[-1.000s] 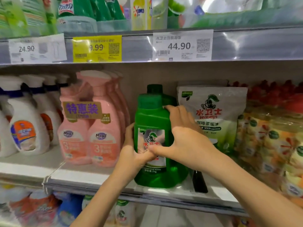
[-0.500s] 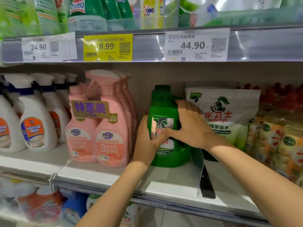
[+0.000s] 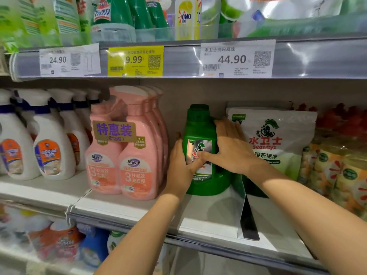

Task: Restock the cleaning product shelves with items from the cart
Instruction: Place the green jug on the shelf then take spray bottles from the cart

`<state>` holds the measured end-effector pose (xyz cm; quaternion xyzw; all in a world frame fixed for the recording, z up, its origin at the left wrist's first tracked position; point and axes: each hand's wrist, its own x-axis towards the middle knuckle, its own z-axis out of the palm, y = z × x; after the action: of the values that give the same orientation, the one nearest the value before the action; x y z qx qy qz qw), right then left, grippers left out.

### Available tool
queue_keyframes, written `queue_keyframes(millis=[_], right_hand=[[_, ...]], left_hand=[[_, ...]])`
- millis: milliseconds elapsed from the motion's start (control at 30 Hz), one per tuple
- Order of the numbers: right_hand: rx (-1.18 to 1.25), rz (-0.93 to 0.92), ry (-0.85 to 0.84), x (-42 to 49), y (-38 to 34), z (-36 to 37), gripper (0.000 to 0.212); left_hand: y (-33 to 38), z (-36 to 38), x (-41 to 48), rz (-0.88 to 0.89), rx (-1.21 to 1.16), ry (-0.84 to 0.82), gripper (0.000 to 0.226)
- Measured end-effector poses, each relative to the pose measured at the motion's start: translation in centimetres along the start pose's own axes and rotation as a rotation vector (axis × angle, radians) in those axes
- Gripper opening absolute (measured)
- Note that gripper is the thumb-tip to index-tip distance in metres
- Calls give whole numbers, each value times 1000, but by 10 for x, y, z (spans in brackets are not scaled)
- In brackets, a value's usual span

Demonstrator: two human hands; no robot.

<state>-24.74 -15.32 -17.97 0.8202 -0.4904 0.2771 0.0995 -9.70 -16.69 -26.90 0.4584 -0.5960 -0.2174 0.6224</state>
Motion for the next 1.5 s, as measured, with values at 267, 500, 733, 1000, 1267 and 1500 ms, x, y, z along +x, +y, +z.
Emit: queue_keyframes(millis=[267, 500, 733, 1000, 1267, 1500], right_hand=[[30, 19, -113, -42, -29, -24, 88], [589, -175, 122, -159, -80, -31, 45], [1115, -174, -245, -282, -146, 10, 32], [1235, -171, -977, -372, -256, 96, 23], [937, -71, -1368, -417, -370, 233, 40], [805, -137, -1324, -420, -432, 349, 65]], left_hand=[[44, -5, -41, -53, 324, 59, 81], [112, -46, -175, -85, 34, 205, 36], [106, -111, -335, -271, 96, 381, 24], [60, -213, -523, -677, 243, 721, 18], [34, -298, -643, -973, 181, 929, 14], [-28, -354, -678, -1083, 104, 900, 17]])
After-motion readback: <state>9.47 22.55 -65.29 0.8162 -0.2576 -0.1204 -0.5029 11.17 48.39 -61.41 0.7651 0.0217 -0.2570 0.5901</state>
